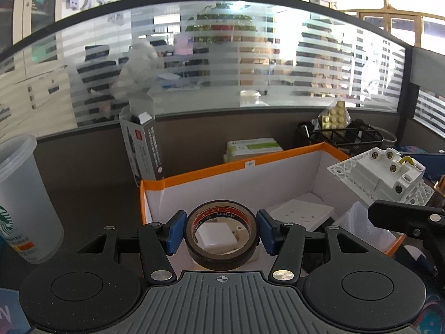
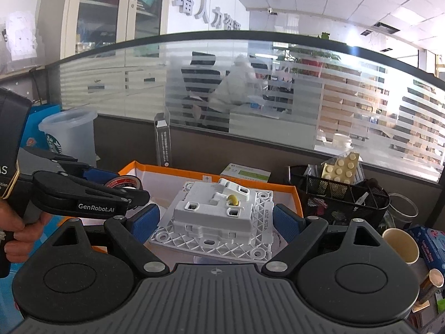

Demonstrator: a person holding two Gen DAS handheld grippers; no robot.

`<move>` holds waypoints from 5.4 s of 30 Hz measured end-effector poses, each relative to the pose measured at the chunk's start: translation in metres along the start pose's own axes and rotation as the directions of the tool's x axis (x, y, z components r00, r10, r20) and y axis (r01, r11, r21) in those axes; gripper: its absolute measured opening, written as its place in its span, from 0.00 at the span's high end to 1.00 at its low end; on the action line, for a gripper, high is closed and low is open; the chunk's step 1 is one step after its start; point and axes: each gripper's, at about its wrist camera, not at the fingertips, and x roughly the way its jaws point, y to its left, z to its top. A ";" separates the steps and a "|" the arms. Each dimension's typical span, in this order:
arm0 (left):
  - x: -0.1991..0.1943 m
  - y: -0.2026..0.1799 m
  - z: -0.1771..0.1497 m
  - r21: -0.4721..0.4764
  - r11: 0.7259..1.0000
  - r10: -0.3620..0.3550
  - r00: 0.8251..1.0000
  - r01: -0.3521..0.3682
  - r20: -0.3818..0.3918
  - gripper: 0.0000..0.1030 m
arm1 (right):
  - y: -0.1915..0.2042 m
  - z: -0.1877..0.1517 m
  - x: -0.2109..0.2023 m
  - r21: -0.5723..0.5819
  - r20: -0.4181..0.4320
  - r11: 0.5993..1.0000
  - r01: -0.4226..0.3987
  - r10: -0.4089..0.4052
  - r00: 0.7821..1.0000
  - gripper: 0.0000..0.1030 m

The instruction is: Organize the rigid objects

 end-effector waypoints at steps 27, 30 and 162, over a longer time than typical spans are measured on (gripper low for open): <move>0.037 -0.002 -0.005 0.036 0.999 0.029 0.995 -0.026 -0.099 0.48 | 0.009 0.000 0.051 -0.060 -0.119 0.998 -0.001 -0.006 0.993 0.30; 0.039 -0.002 -0.006 0.034 0.999 0.030 0.994 -0.027 -0.109 0.49 | 0.011 0.001 0.054 -0.070 -0.131 0.997 -0.012 0.003 0.991 0.34; -0.188 -0.039 -0.056 -0.122 0.972 0.235 0.867 -0.202 0.439 0.00 | 0.069 -0.066 -0.142 0.126 0.384 0.983 0.132 -0.171 0.907 0.00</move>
